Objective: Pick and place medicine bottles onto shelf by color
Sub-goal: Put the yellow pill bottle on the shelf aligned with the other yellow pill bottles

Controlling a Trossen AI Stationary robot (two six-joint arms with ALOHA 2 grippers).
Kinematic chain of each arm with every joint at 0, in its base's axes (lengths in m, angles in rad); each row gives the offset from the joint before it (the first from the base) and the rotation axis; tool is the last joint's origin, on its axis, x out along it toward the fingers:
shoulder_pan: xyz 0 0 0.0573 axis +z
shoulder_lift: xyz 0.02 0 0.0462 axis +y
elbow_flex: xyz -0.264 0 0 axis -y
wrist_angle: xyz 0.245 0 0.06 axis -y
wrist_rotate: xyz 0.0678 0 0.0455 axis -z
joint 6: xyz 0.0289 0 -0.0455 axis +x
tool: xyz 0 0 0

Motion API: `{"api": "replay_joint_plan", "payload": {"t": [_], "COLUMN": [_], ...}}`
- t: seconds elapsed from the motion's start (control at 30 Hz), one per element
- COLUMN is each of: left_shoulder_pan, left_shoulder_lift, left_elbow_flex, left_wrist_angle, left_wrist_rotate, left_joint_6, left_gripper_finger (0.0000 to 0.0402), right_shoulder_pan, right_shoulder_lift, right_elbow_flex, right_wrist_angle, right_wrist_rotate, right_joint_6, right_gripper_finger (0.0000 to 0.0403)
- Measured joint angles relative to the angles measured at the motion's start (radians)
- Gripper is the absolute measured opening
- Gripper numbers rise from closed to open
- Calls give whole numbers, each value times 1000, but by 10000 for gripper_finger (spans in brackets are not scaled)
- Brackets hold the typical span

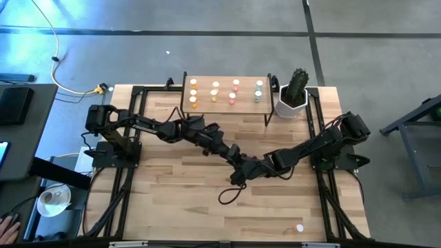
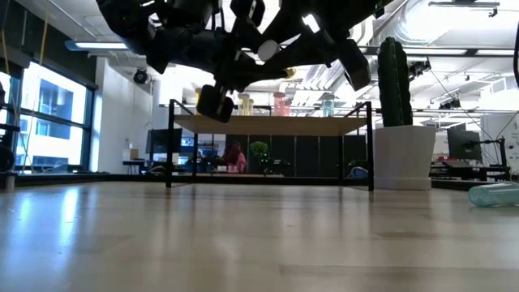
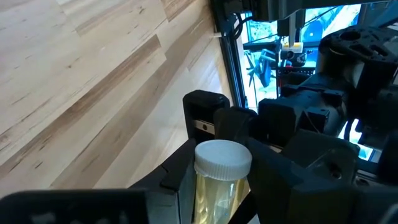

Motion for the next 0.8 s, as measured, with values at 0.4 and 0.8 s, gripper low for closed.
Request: {"api": "replay_joint_plan", "payload": {"t": [0.4, 0.8], "left_shoulder_pan": [1, 2], "left_shoulder_lift": [0, 0], "left_elbow_flex": [0, 0], "left_wrist_angle": [0, 0], "left_wrist_rotate": [-15, -25], "left_joint_6": [45, 140], "left_gripper_finger": [110, 118], "right_shoulder_pan": [0, 0], "right_shoulder_lift": [0, 0], "right_elbow_flex": [0, 0], "right_wrist_angle": [4, 4], "right_wrist_rotate": [12, 12], "right_joint_6": [7, 15], "right_gripper_finger": [109, 108]}}
